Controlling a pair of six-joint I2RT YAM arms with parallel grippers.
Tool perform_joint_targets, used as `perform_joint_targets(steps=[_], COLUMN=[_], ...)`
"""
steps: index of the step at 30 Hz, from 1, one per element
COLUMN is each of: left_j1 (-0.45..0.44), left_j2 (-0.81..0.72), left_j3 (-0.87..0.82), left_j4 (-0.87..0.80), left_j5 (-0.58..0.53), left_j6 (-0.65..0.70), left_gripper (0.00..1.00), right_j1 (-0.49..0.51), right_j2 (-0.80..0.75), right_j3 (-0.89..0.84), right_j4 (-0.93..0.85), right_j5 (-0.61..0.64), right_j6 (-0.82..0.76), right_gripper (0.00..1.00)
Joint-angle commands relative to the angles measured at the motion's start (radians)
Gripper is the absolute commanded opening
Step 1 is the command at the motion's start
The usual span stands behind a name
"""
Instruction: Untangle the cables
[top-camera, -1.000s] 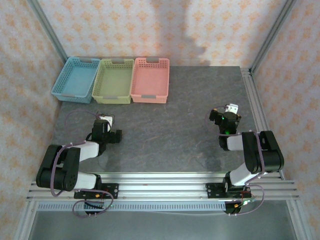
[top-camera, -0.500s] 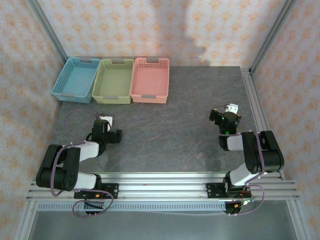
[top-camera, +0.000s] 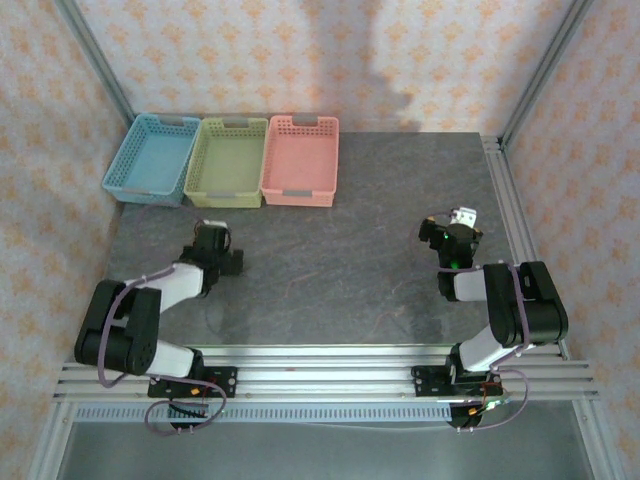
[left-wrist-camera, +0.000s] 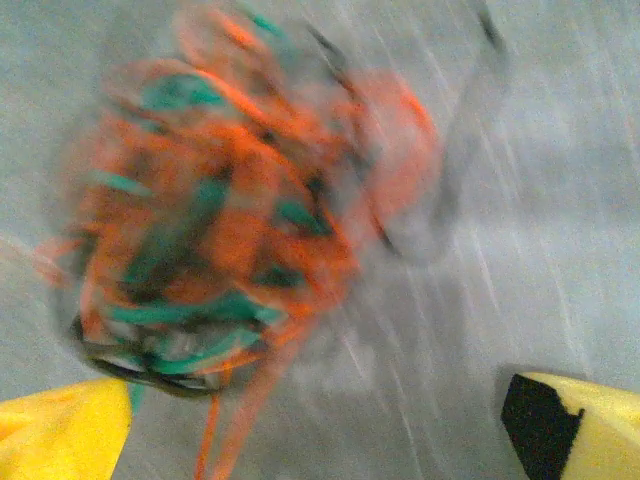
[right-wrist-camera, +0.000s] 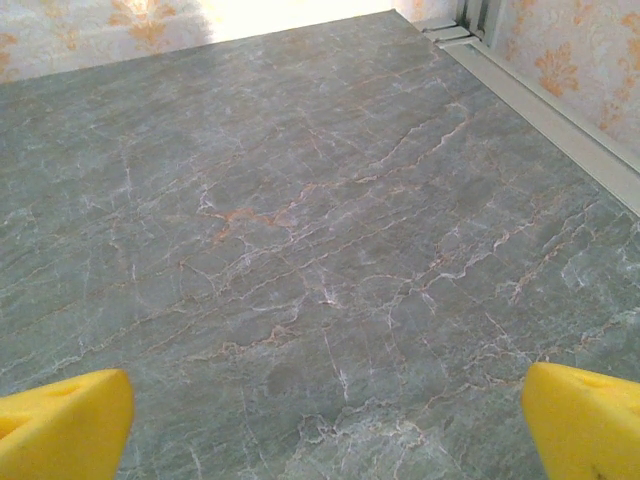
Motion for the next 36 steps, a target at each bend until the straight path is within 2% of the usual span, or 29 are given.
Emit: perform_joint_targets(steps=[1,6,11,16,20,23,26,27,30,32,36], left_j1=[0.019,0.019,0.033,0.076,0.1,0.118,0.168,0.188,0.243,0.268,0.272], left_j2=[-0.004,-0.175,-0.265,-0.275,-0.189,-0.096,0.02,0.061,0.159,0.234,0.415], left_j3=[0.171,0.069,0.129,0.219,0.369,0.473,0.572,0.609,0.692,0.762,0.984], left_j4=[0.059,0.162,0.007,-0.088,-0.214,-0.261,-0.305,-0.327,-0.35,-0.375,-0.504], left_j5=[-0.224,-0.196,-0.192,-0.123,-0.07,-0.042,0.018,0.038,0.101,0.155,0.175], left_j6=[-0.141,-0.171,-0.238,-0.337,-0.369,-0.371,-0.392,-0.399,-0.418,-0.424,-0.362], left_gripper=[1.0,1.0,1.0,1.0,1.0,1.0,1.0,1.0,1.0,1.0,1.0], right_j1=[0.0,0.0,0.013,0.032,0.038,0.038,0.038,0.035,0.039,0.046,0.046], right_j2=[-0.019,-0.144,-0.219,-0.326,-0.437,-0.442,-0.431,-0.424,-0.395,-0.378,-0.33], right_j3=[-0.01,-0.078,-0.101,-0.136,-0.118,-0.152,-0.188,-0.187,-0.168,-0.162,-0.163], right_j4=[0.06,0.074,0.064,0.066,-0.058,0.069,0.19,0.193,0.201,0.184,0.191], right_j5=[0.091,0.147,0.182,0.193,0.17,0.071,0.073,0.038,-0.138,-0.135,-0.075], right_j6=[0.023,0.037,0.032,0.017,0.107,0.173,0.338,0.373,0.349,0.354,0.347], right_gripper=[0.99,0.99,0.99,0.99,0.99,0.99,0.99,0.99,1.0,1.0,0.98])
